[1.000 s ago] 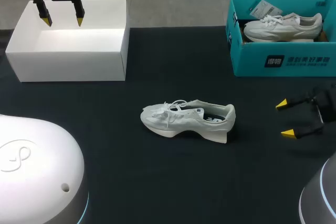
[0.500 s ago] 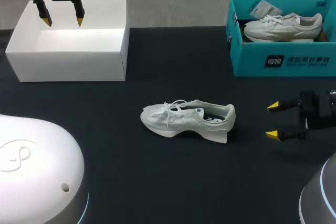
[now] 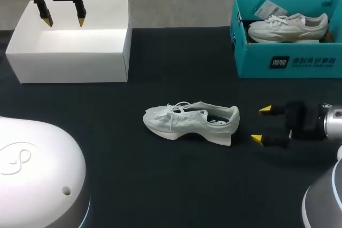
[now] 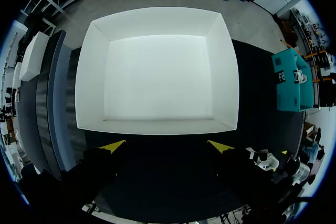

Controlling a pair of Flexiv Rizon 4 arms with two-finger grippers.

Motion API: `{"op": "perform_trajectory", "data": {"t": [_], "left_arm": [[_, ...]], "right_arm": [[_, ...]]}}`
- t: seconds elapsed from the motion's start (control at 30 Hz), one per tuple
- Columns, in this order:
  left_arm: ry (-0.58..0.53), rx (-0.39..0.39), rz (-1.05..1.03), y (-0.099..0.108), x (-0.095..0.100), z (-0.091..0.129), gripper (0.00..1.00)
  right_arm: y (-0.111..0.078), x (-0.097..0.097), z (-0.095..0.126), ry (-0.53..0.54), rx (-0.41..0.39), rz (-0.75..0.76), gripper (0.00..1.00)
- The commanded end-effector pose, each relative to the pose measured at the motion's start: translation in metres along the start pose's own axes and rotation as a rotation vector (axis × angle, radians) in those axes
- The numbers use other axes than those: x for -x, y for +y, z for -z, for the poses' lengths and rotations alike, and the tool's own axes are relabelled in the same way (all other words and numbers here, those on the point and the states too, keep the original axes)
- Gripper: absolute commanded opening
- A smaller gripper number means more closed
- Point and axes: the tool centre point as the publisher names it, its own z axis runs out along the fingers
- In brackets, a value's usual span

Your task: Take the shoe out of the shoebox, open the shoe tongue, remove and reinsert the insole, then place the shoe into the shoebox

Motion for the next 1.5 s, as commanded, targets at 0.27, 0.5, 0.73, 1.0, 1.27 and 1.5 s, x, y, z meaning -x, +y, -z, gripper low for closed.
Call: {"op": "perform_trajectory", "data": {"t": [0.27,0.5,0.73,1.0,1.27,1.5], "left_arm": [[-0.001,0.0,0.0,0.0,0.0,0.0,1.0],[-0.001,0.0,0.0,0.0,0.0,0.0,1.0],[-0.001,0.0,0.0,0.0,0.0,0.0,1.0],[-0.001,0.0,0.0,0.0,0.0,0.0,1.0],[-0.001,0.0,0.0,0.0,0.0,0.0,1.0],[-0.001,0.0,0.0,0.0,0.0,0.0,1.0]], "right_arm": [[-0.001,-0.005,-0.036,-0.009,0.078,-0.001,1.0],[0.004,0.0,-0.045,0.028,0.089,0.02,1.0],[0.01,-0.003,-0.052,0.071,0.114,0.032,1.0],[0.009,-0.01,-0.064,0.096,0.127,0.018,1.0],[0.014,-0.012,-0.074,0.114,0.146,-0.002,1.0],[0.02,-0.014,-0.08,0.133,0.155,-0.006,1.0]]}}
